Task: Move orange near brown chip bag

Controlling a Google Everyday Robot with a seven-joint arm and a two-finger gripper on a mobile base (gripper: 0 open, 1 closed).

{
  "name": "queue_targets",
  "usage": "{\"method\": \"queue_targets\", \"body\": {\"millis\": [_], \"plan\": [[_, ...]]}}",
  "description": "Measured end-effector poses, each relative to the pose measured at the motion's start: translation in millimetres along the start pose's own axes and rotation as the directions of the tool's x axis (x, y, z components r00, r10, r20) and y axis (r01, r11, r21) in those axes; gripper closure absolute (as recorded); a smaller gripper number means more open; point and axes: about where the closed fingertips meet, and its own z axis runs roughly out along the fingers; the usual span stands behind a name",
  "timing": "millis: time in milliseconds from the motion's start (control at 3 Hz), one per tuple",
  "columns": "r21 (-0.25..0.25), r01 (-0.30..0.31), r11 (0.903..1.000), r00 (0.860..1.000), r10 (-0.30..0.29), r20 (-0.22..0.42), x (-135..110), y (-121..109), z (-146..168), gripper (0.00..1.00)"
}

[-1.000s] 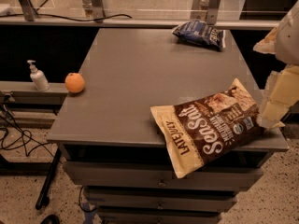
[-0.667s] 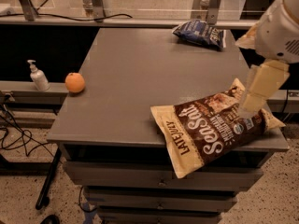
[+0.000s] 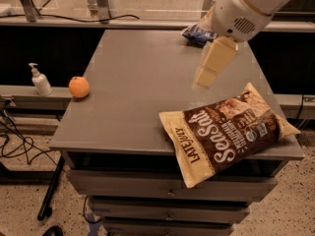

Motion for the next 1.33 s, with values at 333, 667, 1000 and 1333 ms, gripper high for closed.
{"method": "queue_targets", "body": {"millis": [333, 667, 1000, 1333], "plan": [[-0.018, 0.007, 0.9998, 0.988, -0.004, 0.156, -54.7, -7.2, 21.6, 0.00], [-0.018, 0.007, 0.9998, 0.988, -0.004, 0.156, -54.8, -7.2, 21.6, 0.00], [0.018, -0.025, 0.9995, 0.984, 0.022, 0.175, -57.3, -18.9, 28.0, 0.00], [0.019, -0.049, 0.9986, 0.971, 0.043, 0.236, -79.6, -40.0, 65.6, 0.00]]}}
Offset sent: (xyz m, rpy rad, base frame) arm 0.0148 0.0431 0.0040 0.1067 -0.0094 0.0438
